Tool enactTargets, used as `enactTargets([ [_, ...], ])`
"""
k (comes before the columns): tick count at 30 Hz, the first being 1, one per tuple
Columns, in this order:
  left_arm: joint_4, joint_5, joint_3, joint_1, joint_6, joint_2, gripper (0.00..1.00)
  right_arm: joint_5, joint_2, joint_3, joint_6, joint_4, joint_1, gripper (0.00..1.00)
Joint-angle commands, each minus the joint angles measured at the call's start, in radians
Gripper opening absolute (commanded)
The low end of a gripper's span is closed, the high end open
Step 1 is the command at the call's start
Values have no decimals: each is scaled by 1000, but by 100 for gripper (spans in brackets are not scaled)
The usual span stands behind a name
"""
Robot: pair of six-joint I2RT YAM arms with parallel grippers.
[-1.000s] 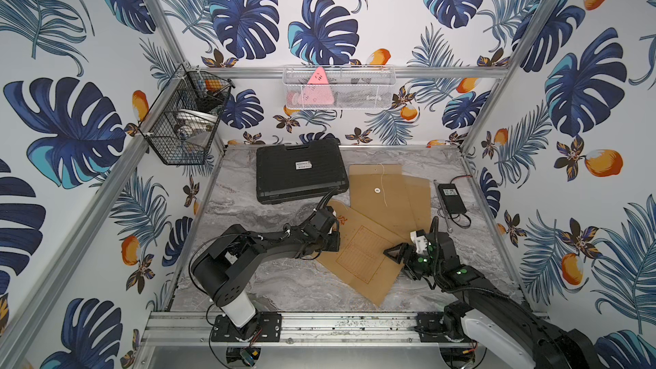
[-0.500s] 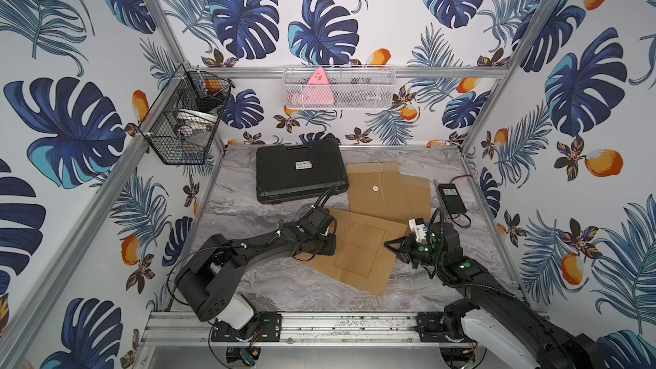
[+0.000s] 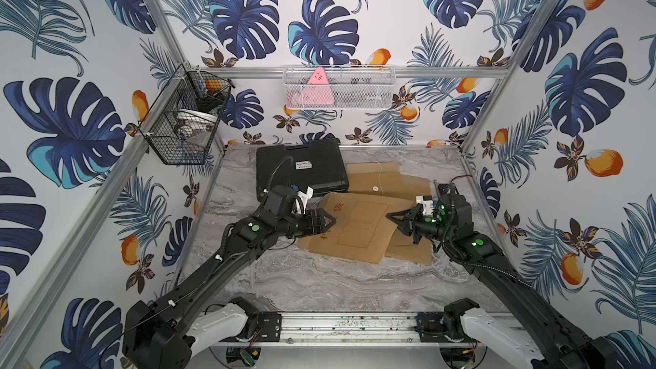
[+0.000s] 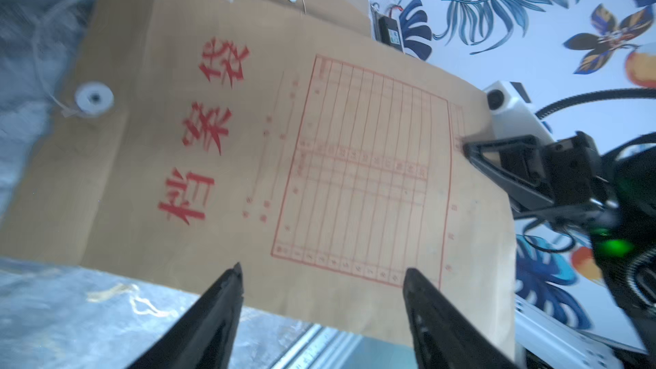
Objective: Close the mouth of the file bag
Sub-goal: Pick up the file bag from the center of the board.
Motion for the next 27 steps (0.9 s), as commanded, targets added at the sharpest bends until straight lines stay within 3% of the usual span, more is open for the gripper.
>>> enactTargets([
  [1, 263, 64, -99, -45, -331, -72, 83, 52, -1, -3, 157, 97, 0, 0],
  [7, 561, -123, -254, -246, -552, -41, 99, 112, 3, -8, 249, 199, 6, 0],
  [10, 683, -231, -292, -339, -625, 7, 99, 138, -6, -4, 261, 179, 7, 0],
  [14, 685, -399, -301, -472, -655, 25, 99, 145, -15, -12, 298, 203, 13, 0],
  [27, 676, -787, -353, -510, -643, -92, 99, 117, -128, -36, 349, 128, 21, 0],
])
